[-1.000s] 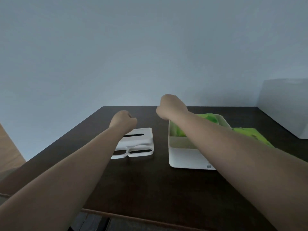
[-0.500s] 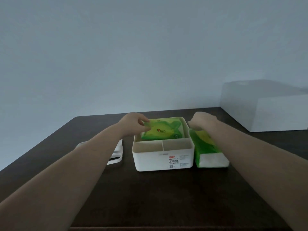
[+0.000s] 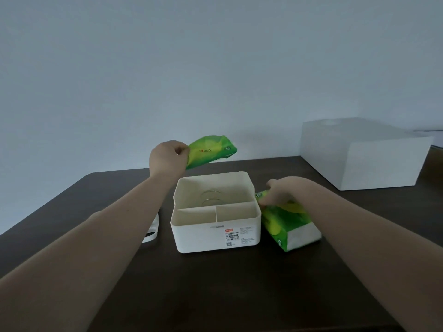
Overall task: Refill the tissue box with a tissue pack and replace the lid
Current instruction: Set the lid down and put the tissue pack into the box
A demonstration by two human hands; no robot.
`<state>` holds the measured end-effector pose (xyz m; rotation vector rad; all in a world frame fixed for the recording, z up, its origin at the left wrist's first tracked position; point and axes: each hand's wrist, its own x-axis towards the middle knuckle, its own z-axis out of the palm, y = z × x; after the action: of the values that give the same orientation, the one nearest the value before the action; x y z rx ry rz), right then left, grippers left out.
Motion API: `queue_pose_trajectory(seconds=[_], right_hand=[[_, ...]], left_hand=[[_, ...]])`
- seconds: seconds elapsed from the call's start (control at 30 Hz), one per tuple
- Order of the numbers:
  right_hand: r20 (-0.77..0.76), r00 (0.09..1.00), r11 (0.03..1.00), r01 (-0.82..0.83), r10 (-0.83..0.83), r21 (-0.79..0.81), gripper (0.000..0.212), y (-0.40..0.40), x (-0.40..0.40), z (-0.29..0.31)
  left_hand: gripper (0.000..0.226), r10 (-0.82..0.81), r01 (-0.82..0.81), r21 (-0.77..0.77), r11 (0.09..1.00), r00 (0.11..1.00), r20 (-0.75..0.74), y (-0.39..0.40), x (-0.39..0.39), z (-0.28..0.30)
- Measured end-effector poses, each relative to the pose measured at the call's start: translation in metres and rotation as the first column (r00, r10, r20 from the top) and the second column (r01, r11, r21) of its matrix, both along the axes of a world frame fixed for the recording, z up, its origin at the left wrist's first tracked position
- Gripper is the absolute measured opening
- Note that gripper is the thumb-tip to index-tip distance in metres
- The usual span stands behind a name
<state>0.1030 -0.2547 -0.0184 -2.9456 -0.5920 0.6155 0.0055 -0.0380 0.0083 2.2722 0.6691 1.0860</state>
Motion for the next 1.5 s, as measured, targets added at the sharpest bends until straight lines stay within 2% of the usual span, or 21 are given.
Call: queue_pose_trajectory(seconds=[0.17, 0.37, 0.5, 0.57, 0.67, 0.73, 0.83, 0.9, 1.0, 1.13, 1.23, 1.5], right_hand=[[0.01, 1.0, 0.999, -0.009, 0.008, 0.034, 0.094, 0.002, 0.011, -0.016], [0.149, 0.977, 0.936, 0.096, -0.154, 0.338, 0.09, 0.002, 0.033, -0.003], [0.345, 0.931, 0.846, -0.086, -0.119, 0.526, 0.089, 0.019, 0.037, 0.027], [0.42, 0.902, 0.812, -0.171, -0.099, 0.559, 0.089, 0.034, 0.033, 0.04], [0.599, 0.8, 0.836, -0.358, 0.045, 0.415, 0.086, 0.057, 0.018, 0.053], [0.64, 0.755, 0.817, -0.456, 0.144, 0.354, 0.087, 0.068, 0.006, 0.058], [0.616, 0.746, 0.766, -0.544, 0.254, 0.342, 0.088, 0.082, -0.005, 0.059], [0.604, 0.711, 0.74, -0.612, 0.361, 0.278, 0.087, 0.089, -0.013, 0.058], [0.506, 0.676, 0.689, -0.696, 0.535, 0.202, 0.088, 0.096, -0.02, 0.056], [0.357, 0.63, 0.669, -0.743, 0.689, 0.02, 0.088, 0.1, -0.026, 0.048], [0.278, 0.624, 0.664, -0.744, 0.73, -0.075, 0.088, 0.102, -0.027, 0.037], [0.179, 0.697, 0.708, -0.706, 0.694, 0.005, 0.072, 0.102, -0.024, 0.027]], left_hand=[[0.026, 0.046, -0.045, 0.011, 0.999, 0.994, -0.097, 0.015, 0.019, -0.013], [0.031, 0.092, -0.089, 0.026, 0.996, 0.965, -0.247, 0.042, 0.042, -0.018], [0.035, 0.077, -0.083, -0.004, 0.997, 0.941, -0.331, 0.062, 0.049, -0.028], [0.032, 0.047, -0.066, -0.042, 0.997, 0.93, -0.364, 0.07, 0.051, -0.036], [0.025, -0.03, -0.019, -0.121, 0.993, 0.92, -0.391, 0.076, 0.051, -0.048], [0.025, -0.082, 0.003, -0.196, 0.981, 0.915, -0.395, 0.078, 0.048, -0.052], [0.023, -0.144, 0.037, -0.28, 0.959, 0.917, -0.371, 0.082, 0.042, -0.057], [0.017, -0.154, 0.045, -0.295, 0.954, 0.92, -0.361, 0.085, 0.037, -0.058], [0.03, -0.149, 0.038, -0.304, 0.952, 0.925, -0.349, 0.094, 0.028, -0.058], [0.022, -0.162, 0.049, -0.32, 0.946, 0.928, -0.336, 0.102, 0.012, -0.058], [0.023, -0.144, 0.032, -0.308, 0.951, 0.926, -0.35, 0.109, -0.001, -0.059], [0.02, -0.103, -0.006, -0.257, 0.966, 0.907, -0.409, 0.117, -0.037, -0.057]])
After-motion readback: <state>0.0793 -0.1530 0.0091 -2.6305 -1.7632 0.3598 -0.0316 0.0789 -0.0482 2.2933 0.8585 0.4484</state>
